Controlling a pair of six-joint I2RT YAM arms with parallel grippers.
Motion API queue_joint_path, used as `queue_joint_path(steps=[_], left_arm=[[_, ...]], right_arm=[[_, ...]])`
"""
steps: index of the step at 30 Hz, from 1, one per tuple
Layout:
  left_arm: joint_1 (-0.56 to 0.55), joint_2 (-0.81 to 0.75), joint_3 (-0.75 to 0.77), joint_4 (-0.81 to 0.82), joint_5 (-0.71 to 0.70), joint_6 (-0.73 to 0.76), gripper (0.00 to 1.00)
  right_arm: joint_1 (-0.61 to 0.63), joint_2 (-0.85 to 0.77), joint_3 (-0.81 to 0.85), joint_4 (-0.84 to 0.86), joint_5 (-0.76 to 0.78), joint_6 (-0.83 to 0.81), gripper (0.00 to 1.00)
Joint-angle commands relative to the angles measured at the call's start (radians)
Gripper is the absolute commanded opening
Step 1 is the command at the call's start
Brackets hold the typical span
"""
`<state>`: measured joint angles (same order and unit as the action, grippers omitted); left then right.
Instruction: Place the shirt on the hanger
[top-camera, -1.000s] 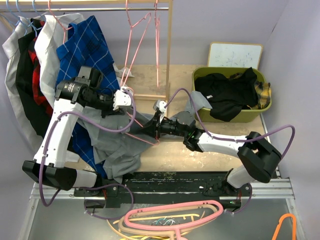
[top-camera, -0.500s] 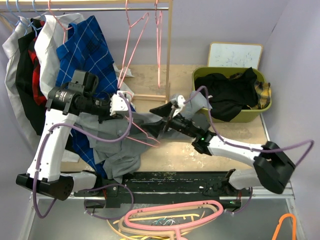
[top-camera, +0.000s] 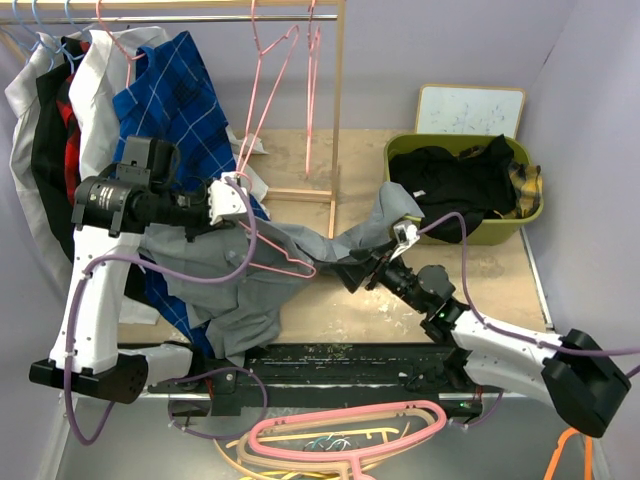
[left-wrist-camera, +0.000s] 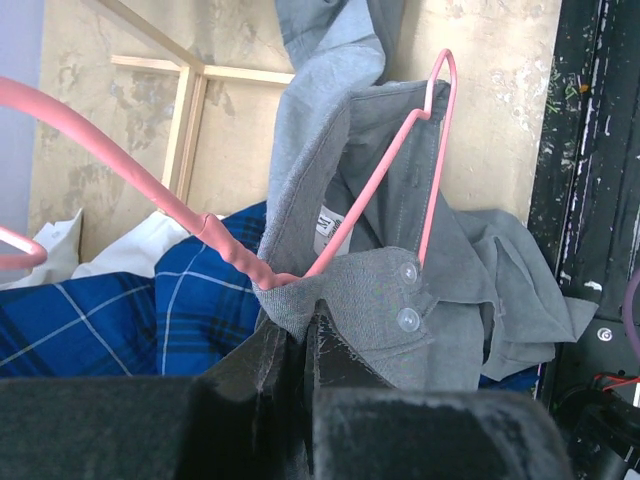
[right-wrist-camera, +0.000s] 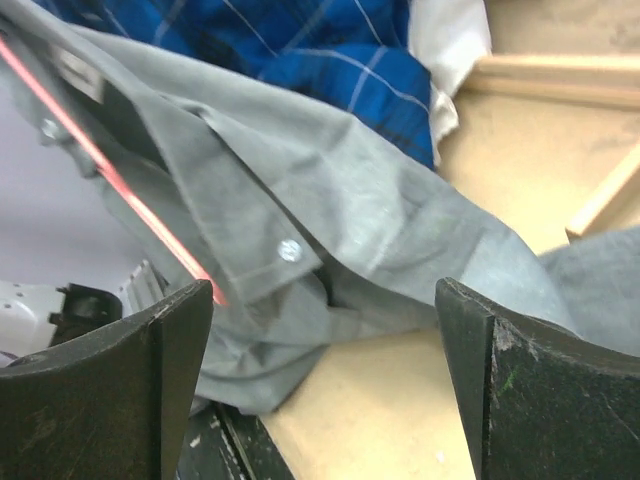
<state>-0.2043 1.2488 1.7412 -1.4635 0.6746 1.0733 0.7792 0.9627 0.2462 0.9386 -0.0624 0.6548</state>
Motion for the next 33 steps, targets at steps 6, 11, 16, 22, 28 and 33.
queue_joint_path(steps=[6, 11, 16, 22, 28, 33], left_arm=[[0.037, -0.017, 0.069, 0.056, 0.058, -0.074, 0.00], [0.054, -0.027, 0.046, 0.065, 0.069, -0.082, 0.00], [0.062, -0.033, 0.055, 0.059, 0.073, -0.090, 0.00], [0.071, -0.034, 0.044, 0.066, 0.087, -0.093, 0.00], [0.077, -0.035, 0.043, 0.066, 0.083, -0.091, 0.00], [0.077, -0.021, 0.077, 0.050, 0.025, -0.055, 0.00]], right_arm=[[0.050, 0.157, -0.037, 0.282, -0.086, 0.043, 0.98], [0.089, 0.296, 0.005, 0.403, -0.143, 0.043, 0.97], [0.136, 0.388, 0.057, 0.447, -0.087, 0.023, 0.95], [0.137, 0.475, 0.127, 0.488, -0.006, 0.004, 0.84], [0.137, 0.564, 0.160, 0.518, -0.013, -0.001, 0.15], [0.137, 0.543, 0.108, 0.508, -0.006, -0.012, 0.00]])
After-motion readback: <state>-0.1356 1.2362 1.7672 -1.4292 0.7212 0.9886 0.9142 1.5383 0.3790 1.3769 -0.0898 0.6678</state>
